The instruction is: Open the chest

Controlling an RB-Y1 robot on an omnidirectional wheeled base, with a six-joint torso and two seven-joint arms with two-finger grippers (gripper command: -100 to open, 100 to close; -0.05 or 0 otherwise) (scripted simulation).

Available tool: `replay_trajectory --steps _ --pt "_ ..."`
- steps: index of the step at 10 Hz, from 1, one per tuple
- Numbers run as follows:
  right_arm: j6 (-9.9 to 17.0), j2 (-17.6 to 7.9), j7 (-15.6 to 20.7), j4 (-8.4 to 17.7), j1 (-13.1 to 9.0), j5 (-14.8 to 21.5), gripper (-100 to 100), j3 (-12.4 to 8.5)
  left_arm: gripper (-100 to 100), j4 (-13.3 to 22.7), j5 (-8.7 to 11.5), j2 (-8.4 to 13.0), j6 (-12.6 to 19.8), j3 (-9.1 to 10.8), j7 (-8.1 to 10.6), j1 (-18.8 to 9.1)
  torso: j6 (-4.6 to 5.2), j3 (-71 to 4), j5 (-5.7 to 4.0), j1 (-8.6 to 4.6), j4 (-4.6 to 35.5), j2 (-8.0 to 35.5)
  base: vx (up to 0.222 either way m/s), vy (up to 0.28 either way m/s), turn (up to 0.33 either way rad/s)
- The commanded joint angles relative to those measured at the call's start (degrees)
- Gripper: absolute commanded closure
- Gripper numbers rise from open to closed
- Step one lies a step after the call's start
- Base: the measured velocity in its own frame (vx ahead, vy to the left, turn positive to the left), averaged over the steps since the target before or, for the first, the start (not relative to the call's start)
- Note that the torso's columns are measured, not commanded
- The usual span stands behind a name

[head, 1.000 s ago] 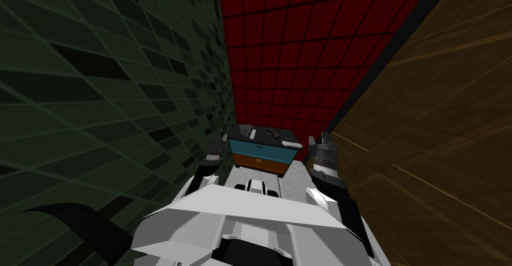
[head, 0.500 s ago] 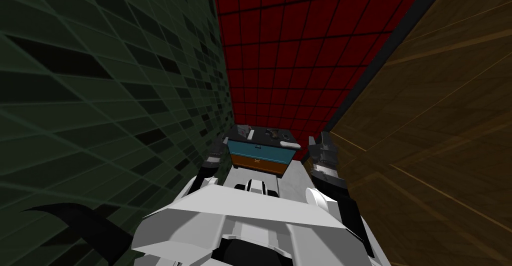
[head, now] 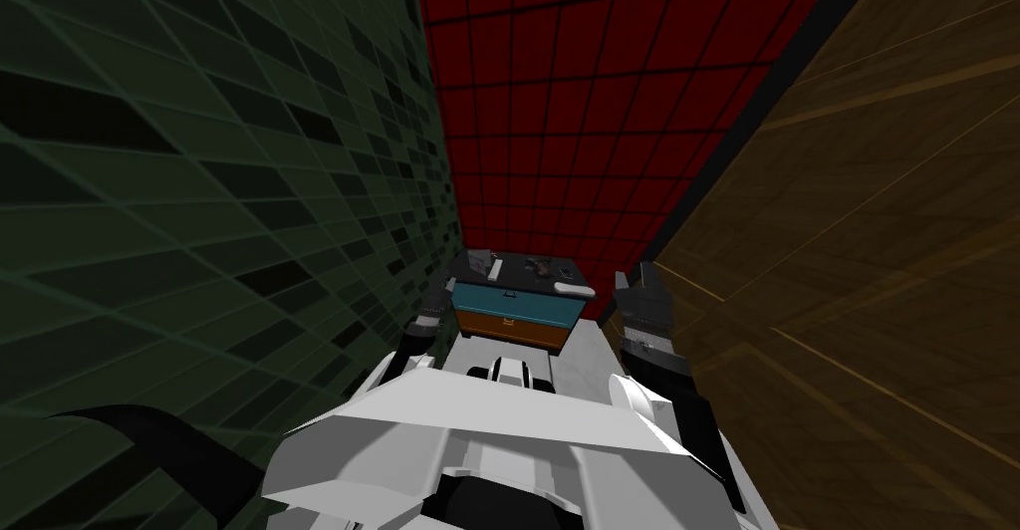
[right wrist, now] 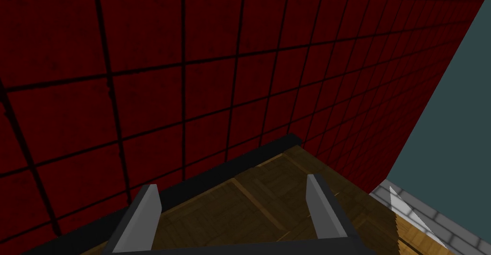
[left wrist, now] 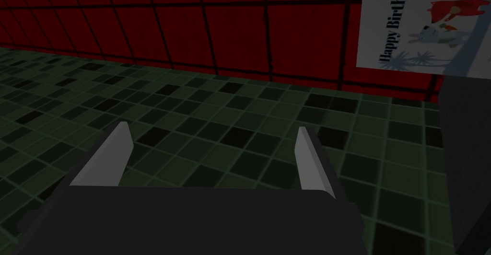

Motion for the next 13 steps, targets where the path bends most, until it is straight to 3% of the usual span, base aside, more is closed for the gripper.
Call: replay_trajectory --steps 1,13 --pt "0.00 0.00 0.00 0.00 0.00 0.00 0 0.00 -100 4.69 0.16 0.77 -3.24 0.06 -0.46 -1.35 0.01 -0.01 0.00 -0.03 0.00 -0.02 0.036 -0.048 -0.045" --pt "0.00 0.00 0.00 0.00 0.00 0.00 0 0.00 -100 23.48 0.68 1.95 -13.01 0.25 -1.84 -5.49 0.01 -0.03 -0.02 -0.07 -0.01 -0.05 0.030 -0.036 -0.026"
